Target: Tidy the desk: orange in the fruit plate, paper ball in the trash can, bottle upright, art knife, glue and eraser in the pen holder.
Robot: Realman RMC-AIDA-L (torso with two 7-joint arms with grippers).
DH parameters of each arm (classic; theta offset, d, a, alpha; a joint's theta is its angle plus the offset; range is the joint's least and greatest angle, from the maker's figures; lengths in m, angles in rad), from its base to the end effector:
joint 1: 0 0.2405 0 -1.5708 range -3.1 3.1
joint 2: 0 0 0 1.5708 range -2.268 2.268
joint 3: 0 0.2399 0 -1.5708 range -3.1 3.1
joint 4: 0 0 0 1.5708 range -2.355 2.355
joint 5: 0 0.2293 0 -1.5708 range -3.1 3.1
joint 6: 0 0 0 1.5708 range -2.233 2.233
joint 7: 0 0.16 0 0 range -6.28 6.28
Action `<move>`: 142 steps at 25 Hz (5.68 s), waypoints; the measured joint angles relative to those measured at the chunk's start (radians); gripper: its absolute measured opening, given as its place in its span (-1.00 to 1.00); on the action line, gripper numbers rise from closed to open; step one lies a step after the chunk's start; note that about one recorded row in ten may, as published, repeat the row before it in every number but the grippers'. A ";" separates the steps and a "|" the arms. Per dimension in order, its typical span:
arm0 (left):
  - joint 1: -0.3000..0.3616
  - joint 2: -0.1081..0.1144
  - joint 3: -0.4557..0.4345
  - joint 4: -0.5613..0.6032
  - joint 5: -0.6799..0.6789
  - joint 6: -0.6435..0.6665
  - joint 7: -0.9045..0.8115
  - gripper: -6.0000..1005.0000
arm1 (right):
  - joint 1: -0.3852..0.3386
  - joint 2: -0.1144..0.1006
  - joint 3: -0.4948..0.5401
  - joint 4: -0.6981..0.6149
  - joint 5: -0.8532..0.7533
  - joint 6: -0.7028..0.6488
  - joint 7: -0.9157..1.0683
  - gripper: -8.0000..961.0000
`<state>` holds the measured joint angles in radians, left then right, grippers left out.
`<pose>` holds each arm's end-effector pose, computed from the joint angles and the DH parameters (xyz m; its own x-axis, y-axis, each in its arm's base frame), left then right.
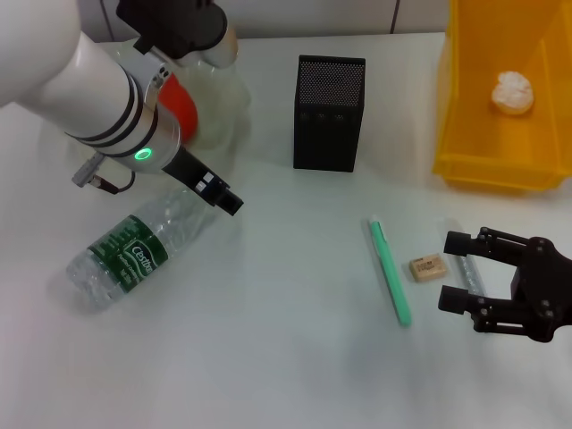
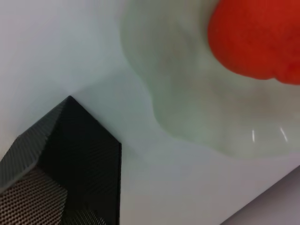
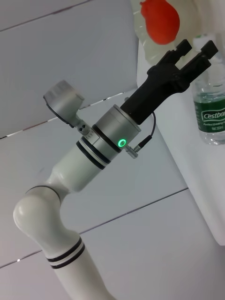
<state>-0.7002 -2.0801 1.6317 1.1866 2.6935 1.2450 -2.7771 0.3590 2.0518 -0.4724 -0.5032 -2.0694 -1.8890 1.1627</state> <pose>-0.1540 0.3971 -0.0578 0.7570 0.6254 -0.1893 0.4351 -0.6985 -0.5681 0.2956 0.2489 0.0048 0.6585 -0.3468 -0.6679 -0.4607 -0.8875 0.0066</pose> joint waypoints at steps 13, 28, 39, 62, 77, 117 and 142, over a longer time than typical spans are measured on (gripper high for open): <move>0.002 0.000 0.061 -0.071 0.018 -0.085 -0.002 0.65 | -0.002 0.001 0.007 0.012 0.000 0.000 0.000 0.71; 0.028 0.000 0.085 -0.035 0.021 -0.090 0.009 -0.02 | -0.003 0.001 0.010 0.012 0.002 0.005 0.000 0.71; 0.205 0.009 -0.105 0.291 -0.171 0.049 0.176 -0.14 | -0.003 0.001 0.013 0.012 0.011 0.005 0.002 0.71; 0.256 0.053 -0.991 -0.600 -1.065 0.495 1.389 -0.14 | 0.027 0.005 0.015 0.012 0.089 -0.021 0.065 0.71; 0.340 0.010 -1.238 -0.899 -1.081 0.409 2.089 -0.14 | 0.060 0.025 0.028 0.048 0.167 -0.007 0.057 0.71; 0.406 0.045 -1.393 -0.787 -1.101 0.759 1.864 0.69 | 0.060 0.025 0.029 0.055 0.222 0.008 0.055 0.71; 0.237 0.085 -0.865 -0.638 -0.719 0.507 1.535 0.68 | 0.402 -0.054 -0.519 -1.015 -0.423 -0.162 1.420 0.71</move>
<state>-0.4634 -1.9950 0.7669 0.5482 1.9746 1.7517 -1.2425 0.7615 1.9980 -0.9919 -1.5180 -2.4926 -2.0515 2.5827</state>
